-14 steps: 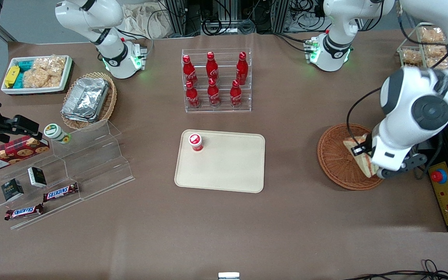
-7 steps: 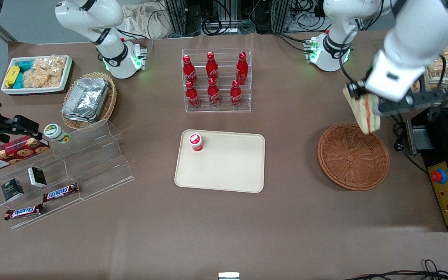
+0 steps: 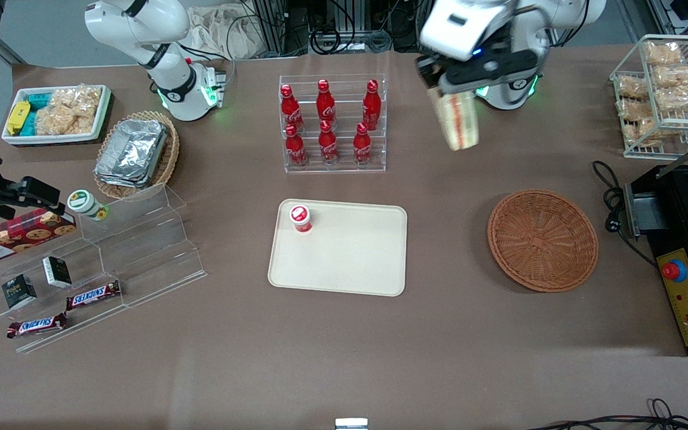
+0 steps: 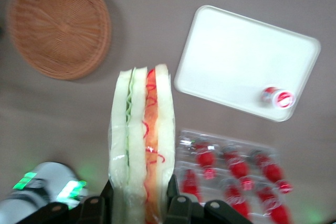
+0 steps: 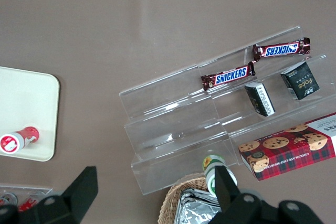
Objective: Place sandwich from basket to tray
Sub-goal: 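Carry the sandwich to the cream tray and release it there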
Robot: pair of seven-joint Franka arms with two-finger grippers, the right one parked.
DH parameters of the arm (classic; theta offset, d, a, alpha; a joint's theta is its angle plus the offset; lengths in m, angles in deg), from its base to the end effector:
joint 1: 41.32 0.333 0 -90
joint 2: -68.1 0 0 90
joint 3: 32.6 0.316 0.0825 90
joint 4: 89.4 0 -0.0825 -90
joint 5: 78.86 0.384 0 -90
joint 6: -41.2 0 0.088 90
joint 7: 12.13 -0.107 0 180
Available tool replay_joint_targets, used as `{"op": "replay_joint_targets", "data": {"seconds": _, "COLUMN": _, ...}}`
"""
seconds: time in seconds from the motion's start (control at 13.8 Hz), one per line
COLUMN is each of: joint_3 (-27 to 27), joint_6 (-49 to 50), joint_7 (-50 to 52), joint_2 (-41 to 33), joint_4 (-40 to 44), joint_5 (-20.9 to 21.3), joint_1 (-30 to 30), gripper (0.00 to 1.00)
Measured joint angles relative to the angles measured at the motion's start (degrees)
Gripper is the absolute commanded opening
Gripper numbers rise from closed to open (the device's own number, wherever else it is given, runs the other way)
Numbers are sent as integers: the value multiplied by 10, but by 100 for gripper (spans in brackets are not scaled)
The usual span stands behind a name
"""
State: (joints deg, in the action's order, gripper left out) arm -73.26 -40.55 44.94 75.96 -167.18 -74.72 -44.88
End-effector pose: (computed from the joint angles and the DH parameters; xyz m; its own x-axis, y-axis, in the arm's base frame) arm 0.4374 -0.3703 0.6507 0.9715 0.2345 -0.0339 0.2339 -0.9720 -0.0203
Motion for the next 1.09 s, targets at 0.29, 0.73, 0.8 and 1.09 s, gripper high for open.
{"op": "replay_joint_targets", "data": {"seconds": 0.29, "joint_3": -13, "joint_6": -160, "joint_7": 45, "joint_2": 132, "joint_4": -53, "joint_5": 24, "joint_1": 1, "gripper": 41}}
{"op": "replay_joint_targets", "data": {"seconds": 0.73, "joint_3": -5, "joint_6": -339, "joint_7": 122, "joint_2": 344, "joint_4": -80, "joint_5": 181, "joint_1": -32, "gripper": 41}}
{"op": "replay_joint_targets", "data": {"seconds": 0.8, "joint_3": -5, "joint_6": -354, "joint_7": 126, "joint_2": 368, "joint_4": -80, "joint_5": 197, "joint_1": -36, "gripper": 41}}
{"op": "replay_joint_targets", "data": {"seconds": 1.09, "joint_3": 16, "joint_6": -365, "joint_7": 132, "joint_2": 412, "joint_4": -75, "joint_5": 235, "joint_1": -57, "gripper": 51}}
